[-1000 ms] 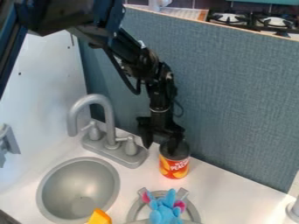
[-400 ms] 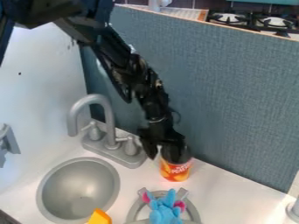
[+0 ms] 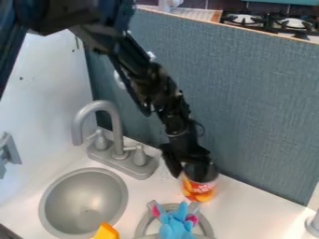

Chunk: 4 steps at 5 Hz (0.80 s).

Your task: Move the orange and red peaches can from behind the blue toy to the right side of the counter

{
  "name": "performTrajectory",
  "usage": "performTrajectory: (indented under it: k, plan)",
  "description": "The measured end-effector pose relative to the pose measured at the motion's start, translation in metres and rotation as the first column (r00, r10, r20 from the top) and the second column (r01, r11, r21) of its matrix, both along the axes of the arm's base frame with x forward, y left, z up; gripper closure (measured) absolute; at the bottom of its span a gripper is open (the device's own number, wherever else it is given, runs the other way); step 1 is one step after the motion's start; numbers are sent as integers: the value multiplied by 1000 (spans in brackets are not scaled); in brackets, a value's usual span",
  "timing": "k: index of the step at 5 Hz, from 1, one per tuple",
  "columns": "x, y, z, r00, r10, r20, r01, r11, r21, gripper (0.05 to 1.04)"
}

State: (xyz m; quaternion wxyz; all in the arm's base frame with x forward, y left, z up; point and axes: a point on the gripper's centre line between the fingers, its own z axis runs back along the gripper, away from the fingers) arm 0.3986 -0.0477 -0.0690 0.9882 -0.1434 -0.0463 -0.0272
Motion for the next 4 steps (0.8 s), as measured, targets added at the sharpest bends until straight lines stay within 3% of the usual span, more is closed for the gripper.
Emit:
performTrajectory:
  k: [2,4]
  plan:
    - [20,-53,-4,997,-68,39,72,988,-137,84]
    - [11,-103,-1,985,-154,72,164,971,-175,84]
